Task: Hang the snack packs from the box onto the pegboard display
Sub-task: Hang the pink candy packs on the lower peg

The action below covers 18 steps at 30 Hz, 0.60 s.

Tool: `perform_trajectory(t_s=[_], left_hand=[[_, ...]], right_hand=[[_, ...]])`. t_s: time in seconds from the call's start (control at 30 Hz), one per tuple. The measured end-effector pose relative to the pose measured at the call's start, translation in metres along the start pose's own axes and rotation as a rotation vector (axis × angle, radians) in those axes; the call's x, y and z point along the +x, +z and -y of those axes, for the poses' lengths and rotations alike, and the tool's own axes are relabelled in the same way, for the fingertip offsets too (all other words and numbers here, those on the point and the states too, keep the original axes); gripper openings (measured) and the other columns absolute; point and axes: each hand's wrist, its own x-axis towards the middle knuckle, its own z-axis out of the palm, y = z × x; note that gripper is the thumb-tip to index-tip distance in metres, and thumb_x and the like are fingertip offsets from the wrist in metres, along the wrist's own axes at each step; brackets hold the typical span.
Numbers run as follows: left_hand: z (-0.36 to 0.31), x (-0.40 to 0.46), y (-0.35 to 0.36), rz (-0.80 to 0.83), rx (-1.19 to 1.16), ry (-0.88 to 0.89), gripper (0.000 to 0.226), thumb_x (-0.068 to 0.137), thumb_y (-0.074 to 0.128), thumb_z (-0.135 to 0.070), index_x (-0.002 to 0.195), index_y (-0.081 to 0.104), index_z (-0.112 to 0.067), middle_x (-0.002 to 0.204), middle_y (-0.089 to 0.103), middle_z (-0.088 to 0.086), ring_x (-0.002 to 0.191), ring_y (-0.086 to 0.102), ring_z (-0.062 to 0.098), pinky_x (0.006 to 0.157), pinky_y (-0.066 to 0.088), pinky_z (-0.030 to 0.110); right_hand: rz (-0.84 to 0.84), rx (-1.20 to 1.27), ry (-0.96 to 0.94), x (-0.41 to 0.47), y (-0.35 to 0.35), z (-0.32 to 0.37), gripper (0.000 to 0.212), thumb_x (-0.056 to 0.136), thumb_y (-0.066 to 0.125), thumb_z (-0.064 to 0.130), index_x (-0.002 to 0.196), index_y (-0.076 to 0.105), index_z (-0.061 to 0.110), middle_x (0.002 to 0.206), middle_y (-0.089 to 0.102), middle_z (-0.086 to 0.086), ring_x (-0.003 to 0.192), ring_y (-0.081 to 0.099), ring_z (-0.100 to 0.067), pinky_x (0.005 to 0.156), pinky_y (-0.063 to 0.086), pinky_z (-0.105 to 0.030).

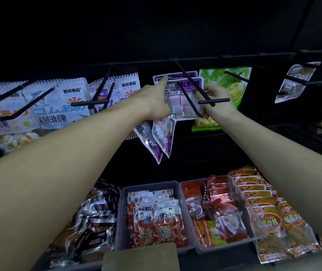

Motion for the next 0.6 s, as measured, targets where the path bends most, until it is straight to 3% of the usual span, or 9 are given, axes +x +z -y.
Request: perform_trajectory(t_s=[0.17, 0.23, 0.33, 0.4, 0.5, 0.6], left_hand=[[0.002, 0.006, -0.001, -0.022, -0.003, -0.005, 0.095, 0.098, 0.059, -0.022, 0.166, -0.006, -0.032, 0.086, 0.058, 0.005, 0.064, 0.056, 0.022, 0.062, 0.047, 0.035], [0.002, 0.008, -0.001, -0.034, -0.006, -0.013, 0.095, 0.098, 0.059, -0.021, 0.166, -0.006, -0.033, 0.084, 0.058, 0.005, 0.063, 0.055, 0.023, 0.061, 0.046, 0.035], [0.001, 0.007, 0.001, -0.07, -0.015, -0.014, 0.096, 0.097, 0.06, -0.023, 0.166, -0.005, -0.032, 0.09, 0.06, 0.006, 0.068, 0.057, 0.026, 0.06, 0.043, 0.034], [0.001, 0.002, 0.003, -0.101, -0.021, -0.009, 0.097, 0.096, 0.062, -0.024, 0.167, -0.004, -0.031, 0.086, 0.055, 0.004, 0.07, 0.058, 0.026, 0.058, 0.041, 0.032], [0.001, -0.009, 0.003, -0.147, -0.009, 0.012, 0.093, 0.096, 0.062, -0.025, 0.167, 0.002, -0.029, 0.084, 0.055, 0.002, 0.075, 0.066, 0.026, 0.058, 0.043, 0.033], [0.002, -0.027, 0.005, -0.195, -0.011, 0.047, 0.083, 0.098, 0.061, -0.025, 0.165, 0.012, -0.026, 0.075, 0.057, 0.003, 0.064, 0.059, 0.023, 0.055, 0.042, 0.033]], right_hand=[[-0.06, 0.01, 0.06, 0.013, 0.014, 0.0, 0.035, 0.104, 0.058, 0.024, 0.076, 0.039, 0.017, 0.057, 0.044, -0.003, 0.033, 0.049, -0.007, 0.041, 0.035, -0.024], [-0.075, 0.045, 0.096, 0.016, 0.019, 0.001, 0.031, 0.104, 0.058, 0.023, 0.079, 0.041, 0.016, 0.055, 0.044, 0.0, 0.034, 0.048, -0.007, 0.038, 0.034, -0.019], [-0.079, 0.119, 0.145, 0.014, 0.025, 0.003, 0.017, 0.105, 0.056, 0.02, 0.102, 0.053, 0.004, 0.063, 0.052, -0.005, 0.05, 0.055, -0.018, 0.035, 0.036, -0.016], [-0.084, 0.179, 0.18, 0.01, 0.026, 0.004, 0.027, 0.105, 0.056, 0.02, 0.12, 0.054, -0.002, 0.07, 0.056, -0.009, 0.051, 0.056, -0.018, 0.035, 0.038, -0.017], [-0.063, 0.187, 0.203, 0.003, 0.026, 0.002, 0.034, 0.105, 0.056, 0.022, 0.131, 0.046, 0.002, 0.086, 0.062, -0.013, 0.059, 0.063, -0.019, 0.048, 0.053, -0.025], [-0.077, 0.187, 0.252, -0.011, 0.019, 0.002, 0.038, 0.103, 0.057, 0.023, 0.135, 0.044, 0.007, 0.103, 0.065, -0.013, 0.064, 0.069, -0.017, 0.062, 0.058, -0.033]])
